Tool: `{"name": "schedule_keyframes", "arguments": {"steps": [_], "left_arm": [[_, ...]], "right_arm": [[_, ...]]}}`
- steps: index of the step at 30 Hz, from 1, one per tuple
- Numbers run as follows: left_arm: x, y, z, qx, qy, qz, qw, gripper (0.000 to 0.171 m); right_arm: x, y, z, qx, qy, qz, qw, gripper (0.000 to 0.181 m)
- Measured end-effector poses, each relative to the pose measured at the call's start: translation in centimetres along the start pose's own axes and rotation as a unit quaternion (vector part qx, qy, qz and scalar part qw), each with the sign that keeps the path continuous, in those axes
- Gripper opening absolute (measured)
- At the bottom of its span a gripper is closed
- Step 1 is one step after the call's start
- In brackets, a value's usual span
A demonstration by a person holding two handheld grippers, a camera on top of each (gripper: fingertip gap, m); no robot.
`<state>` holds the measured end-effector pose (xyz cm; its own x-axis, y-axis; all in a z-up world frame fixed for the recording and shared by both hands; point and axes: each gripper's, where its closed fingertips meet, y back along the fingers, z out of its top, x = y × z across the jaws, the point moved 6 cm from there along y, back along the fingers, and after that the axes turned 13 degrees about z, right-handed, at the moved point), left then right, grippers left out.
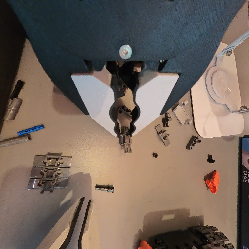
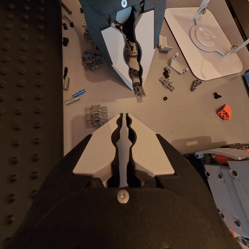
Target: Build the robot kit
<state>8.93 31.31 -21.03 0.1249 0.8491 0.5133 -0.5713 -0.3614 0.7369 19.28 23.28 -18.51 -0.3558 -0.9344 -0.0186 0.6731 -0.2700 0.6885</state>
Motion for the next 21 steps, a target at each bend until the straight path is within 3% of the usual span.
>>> {"name": "schedule_keyframes", "arguments": {"steps": [7, 11, 15, 17, 21], "left_arm": [[-0.2, 0.4, 0.6, -0.037, 0.093, -0.03, 0.995, 0.007], [0.4, 2.1, 2.4, -0.116, 0.199, -0.084, 0.969, 0.008], [0.8, 3.6, 4.1, -0.192, 0.288, -0.139, 0.928, 0.007], [1.0, 4.4, 4.9, -0.232, 0.333, -0.178, 0.896, 0.007], [1.2, 5.4, 6.0, -0.296, 0.391, -0.231, 0.84, 0.007]], "right_arm": [[-0.4, -0.1, 0.4, -0.013, 0.012, -0.031, 0.999, 0.009], [-0.6, -0.5, 0.8, -0.021, 0.032, -0.077, 0.996, 0.033], [-1.0, -0.1, 1.6, -0.039, 0.06, -0.157, 0.985, 0.049], [-1.1, 0.3, 2.2, -0.061, 0.077, -0.196, 0.976, 0.055], [-1.0, 1.2, 3.2, -0.081, 0.115, -0.254, 0.957, 0.042]]}}
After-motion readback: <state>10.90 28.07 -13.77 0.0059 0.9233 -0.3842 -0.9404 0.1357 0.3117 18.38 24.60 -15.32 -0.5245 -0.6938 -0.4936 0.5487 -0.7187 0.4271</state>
